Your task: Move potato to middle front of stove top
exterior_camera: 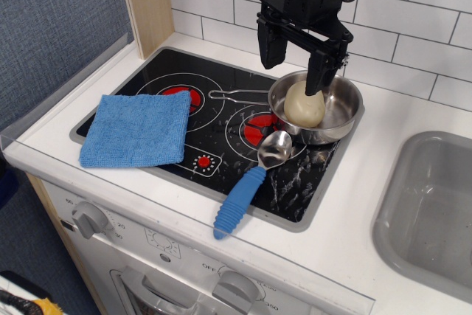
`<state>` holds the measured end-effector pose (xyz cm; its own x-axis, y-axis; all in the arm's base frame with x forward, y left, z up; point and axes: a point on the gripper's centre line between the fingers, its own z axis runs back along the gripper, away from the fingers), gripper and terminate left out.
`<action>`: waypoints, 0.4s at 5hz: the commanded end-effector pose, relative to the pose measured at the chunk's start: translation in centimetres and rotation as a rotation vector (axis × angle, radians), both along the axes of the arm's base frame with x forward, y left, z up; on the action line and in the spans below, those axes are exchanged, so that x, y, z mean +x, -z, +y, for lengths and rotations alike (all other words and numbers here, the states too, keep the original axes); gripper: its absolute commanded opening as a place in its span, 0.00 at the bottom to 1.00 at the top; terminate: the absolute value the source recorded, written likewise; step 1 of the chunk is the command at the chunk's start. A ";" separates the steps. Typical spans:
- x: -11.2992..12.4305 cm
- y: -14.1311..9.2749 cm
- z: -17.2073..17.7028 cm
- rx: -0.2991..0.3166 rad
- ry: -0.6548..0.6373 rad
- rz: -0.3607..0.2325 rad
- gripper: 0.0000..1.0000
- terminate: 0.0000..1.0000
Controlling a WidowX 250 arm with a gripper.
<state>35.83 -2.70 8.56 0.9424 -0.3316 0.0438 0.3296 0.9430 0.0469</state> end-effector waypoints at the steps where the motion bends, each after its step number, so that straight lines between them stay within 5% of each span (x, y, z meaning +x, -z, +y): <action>1: 0.0 0.0 0.0 0.000 0.000 0.000 1.00 0.00; 2: 2.1 0.5 -0.6 0.003 -0.037 -0.048 1.00 0.00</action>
